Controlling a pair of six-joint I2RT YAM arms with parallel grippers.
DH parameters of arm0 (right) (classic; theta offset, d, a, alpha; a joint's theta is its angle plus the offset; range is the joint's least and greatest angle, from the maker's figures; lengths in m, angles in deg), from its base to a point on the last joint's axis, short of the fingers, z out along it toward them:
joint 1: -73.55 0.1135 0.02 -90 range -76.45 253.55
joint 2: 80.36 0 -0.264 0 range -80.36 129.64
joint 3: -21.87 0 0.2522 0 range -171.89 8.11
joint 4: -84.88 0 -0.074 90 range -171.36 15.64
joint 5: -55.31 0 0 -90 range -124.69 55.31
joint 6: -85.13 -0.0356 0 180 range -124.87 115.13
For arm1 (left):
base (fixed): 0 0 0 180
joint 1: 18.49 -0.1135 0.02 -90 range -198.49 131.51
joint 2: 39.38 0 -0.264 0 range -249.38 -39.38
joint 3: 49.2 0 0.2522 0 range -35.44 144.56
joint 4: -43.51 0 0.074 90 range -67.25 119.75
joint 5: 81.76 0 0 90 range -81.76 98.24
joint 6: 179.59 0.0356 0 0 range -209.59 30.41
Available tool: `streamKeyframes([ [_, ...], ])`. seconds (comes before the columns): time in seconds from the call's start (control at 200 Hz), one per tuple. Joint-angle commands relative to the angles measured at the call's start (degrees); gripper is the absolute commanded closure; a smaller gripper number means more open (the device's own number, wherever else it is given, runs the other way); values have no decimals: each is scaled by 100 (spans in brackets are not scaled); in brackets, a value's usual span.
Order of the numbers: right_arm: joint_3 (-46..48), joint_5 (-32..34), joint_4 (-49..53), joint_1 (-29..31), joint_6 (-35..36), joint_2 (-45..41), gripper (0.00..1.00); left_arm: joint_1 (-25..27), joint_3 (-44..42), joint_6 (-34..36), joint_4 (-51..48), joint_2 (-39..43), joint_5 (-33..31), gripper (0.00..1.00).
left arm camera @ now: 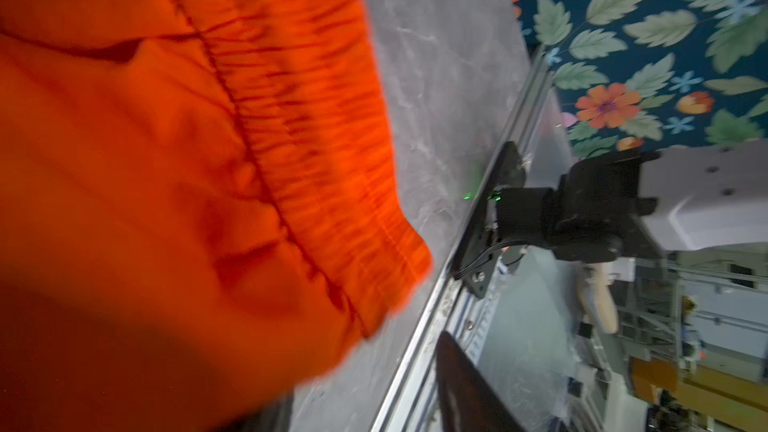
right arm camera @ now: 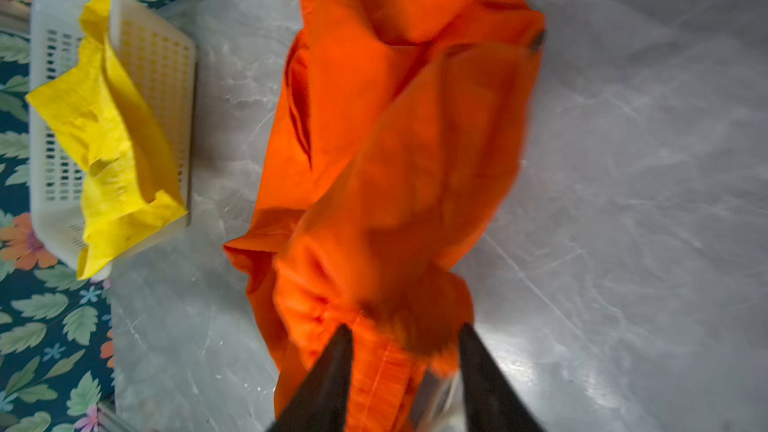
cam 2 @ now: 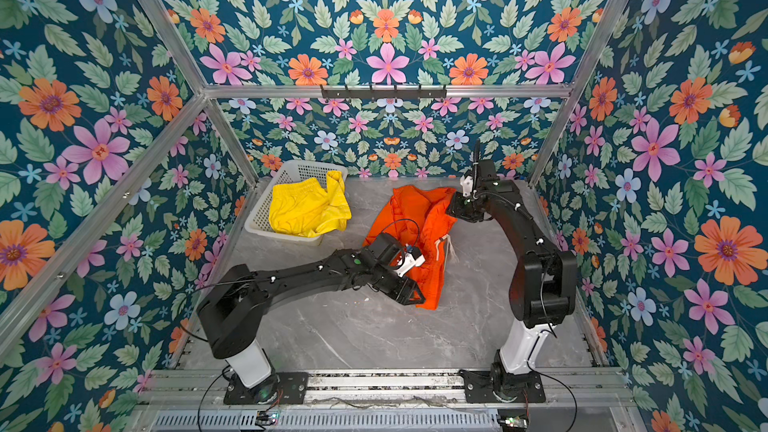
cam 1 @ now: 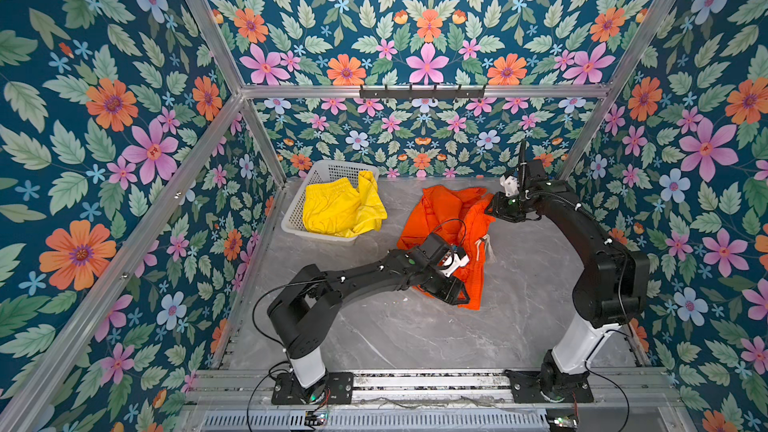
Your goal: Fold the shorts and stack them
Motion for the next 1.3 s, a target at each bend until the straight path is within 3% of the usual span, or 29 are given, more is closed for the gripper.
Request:
streamKeyframes([
  [0.0, -52, 151, 336, -239, 242, -291, 38, -178, 89, -705, 1195, 1, 84, 32],
  [0.125, 378, 657, 591, -292, 327, -1100, 32, -547, 209, -540, 852, 155, -312, 31],
  [0.22, 1183, 215, 581, -289, 61, -1731, 32, -647, 322, -55, 420, 158, -529, 36],
  [0.315, 2438, -676, 113, -290, -467, -2502, 32, -405, 629, 1204, -443, 62, -660, 34],
  [0.38, 3133, -924, -143, -287, -682, -2909, 32, -224, 702, 2103, -817, 75, -732, 34],
  [0.495, 3923, -1086, -247, -395, -797, -3277, 33, -48, 591, 3542, -790, 200, -611, 38],
  [0.585, 4414, -1589, -460, -810, -1005, -3425, 33, 172, 546, 4733, -644, 204, -904, 41],
  [0.73, 5107, -2245, -1150, -1570, -1414, -3827, 33, 315, 814, 6047, -678, -196, -128, 42],
  [0.955, 5378, -2511, -1171, -2013, -1381, -4040, 33, 862, 1851, 7159, -1542, -1304, -406, 40],
  [1.295, 5832, -2619, -1367, -2024, -1612, -4307, 33, 1056, 2021, 7358, -1514, -2011, -955, 34],
])
